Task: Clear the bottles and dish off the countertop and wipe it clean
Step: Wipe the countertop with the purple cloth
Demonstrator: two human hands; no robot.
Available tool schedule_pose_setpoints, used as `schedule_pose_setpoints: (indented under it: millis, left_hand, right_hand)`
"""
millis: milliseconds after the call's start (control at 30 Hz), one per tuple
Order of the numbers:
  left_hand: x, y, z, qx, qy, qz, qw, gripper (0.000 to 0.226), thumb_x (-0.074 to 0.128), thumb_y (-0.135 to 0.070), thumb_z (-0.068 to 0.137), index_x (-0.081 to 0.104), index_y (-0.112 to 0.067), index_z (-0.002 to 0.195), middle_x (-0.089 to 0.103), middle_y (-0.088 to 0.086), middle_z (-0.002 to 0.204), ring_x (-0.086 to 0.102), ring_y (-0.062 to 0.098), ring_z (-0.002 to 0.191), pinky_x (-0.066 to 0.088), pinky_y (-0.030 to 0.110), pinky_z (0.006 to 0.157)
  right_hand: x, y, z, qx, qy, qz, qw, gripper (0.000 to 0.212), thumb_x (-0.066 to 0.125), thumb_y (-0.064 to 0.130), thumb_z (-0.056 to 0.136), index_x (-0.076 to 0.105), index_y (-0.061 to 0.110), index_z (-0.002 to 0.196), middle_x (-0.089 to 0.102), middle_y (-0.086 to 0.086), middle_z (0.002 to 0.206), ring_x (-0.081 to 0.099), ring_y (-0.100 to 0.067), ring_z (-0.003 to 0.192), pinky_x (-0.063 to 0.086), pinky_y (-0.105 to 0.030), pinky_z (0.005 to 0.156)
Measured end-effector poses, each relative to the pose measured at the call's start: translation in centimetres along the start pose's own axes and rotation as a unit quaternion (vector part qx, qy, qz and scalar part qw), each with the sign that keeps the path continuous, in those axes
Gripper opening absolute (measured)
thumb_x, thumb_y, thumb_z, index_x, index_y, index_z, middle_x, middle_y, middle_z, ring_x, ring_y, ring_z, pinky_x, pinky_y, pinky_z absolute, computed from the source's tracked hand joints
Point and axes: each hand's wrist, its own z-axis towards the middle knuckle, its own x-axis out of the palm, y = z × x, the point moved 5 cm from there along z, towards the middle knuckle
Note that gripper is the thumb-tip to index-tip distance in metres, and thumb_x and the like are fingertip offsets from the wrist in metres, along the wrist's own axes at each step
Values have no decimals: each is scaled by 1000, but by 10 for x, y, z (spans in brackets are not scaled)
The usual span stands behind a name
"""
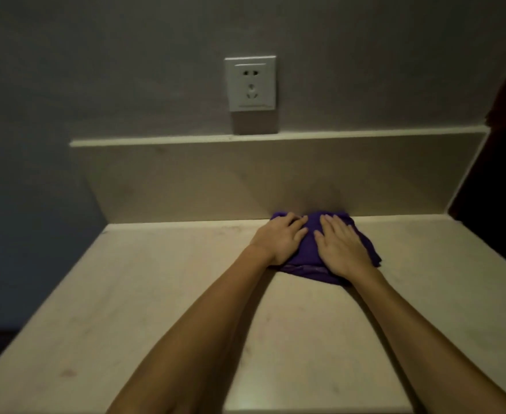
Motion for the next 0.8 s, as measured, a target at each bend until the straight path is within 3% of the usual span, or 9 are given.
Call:
schedule_pose_setpoints:
  millis: [133, 267, 367, 500, 567, 800]
  left_hand:
    - [-23, 109, -91, -84, 2, 15, 996, 56, 24, -37, 112, 34, -12, 161, 41, 10, 160, 45, 27, 141, 29, 35, 121]
    - [-44, 202, -171, -132, 17, 47, 990, 87, -7, -53, 96, 29, -8, 162, 36, 13, 165, 36, 27, 149, 28, 41, 123]
    - [-60, 236, -215, -155, 23, 53, 986, 81, -4, -45, 100, 29, -2, 161, 35, 17, 165, 34, 31, 151, 28, 43, 124]
    - [-79, 256, -259, -215, -18, 33, 976, 52, 23, -30, 114, 29, -9, 162, 34, 10, 165, 34, 22, 151, 22, 32, 122]
    - [-81, 266, -278, -251, -22, 16, 968, 51, 26, -30, 114, 30, -13, 163, 33, 5, 166, 34, 17, 151, 21, 28, 122]
    - [-59, 271, -317, -334, -27, 26, 942, 57, 22, -41, 112, 27, -20, 164, 28, 1, 169, 23, 20, 157, 19, 41, 129]
  right_hand:
    - [34, 139, 1, -69, 3, 16, 997, 62, 23, 42, 109, 25, 10, 162, 25, -6, 170, 17, -22, 158, 9, -42, 129]
    - [61, 261, 7, -132, 11, 38, 991, 62, 26, 41, 108, 29, 9, 161, 29, -8, 168, 19, -23, 157, 10, -43, 129]
    - [76, 321, 7, -160, 28, 53, 985, 63, 25, 41, 108, 27, 9, 161, 27, -8, 169, 17, -24, 157, 10, -43, 129]
    - [90, 375, 1, -191, 42, 57, 979, 63, 24, 41, 108, 25, 9, 162, 25, -8, 170, 17, -24, 158, 9, -43, 129]
    - [93, 395, -5, -204, 48, 61, 976, 63, 24, 41, 108, 25, 9, 162, 25, -8, 170, 16, -24, 158, 8, -43, 129]
    - [94, 406, -35, -254, 56, 74, 963, 62, 23, 42, 108, 26, 11, 162, 25, -6, 170, 17, -23, 157, 10, -43, 129]
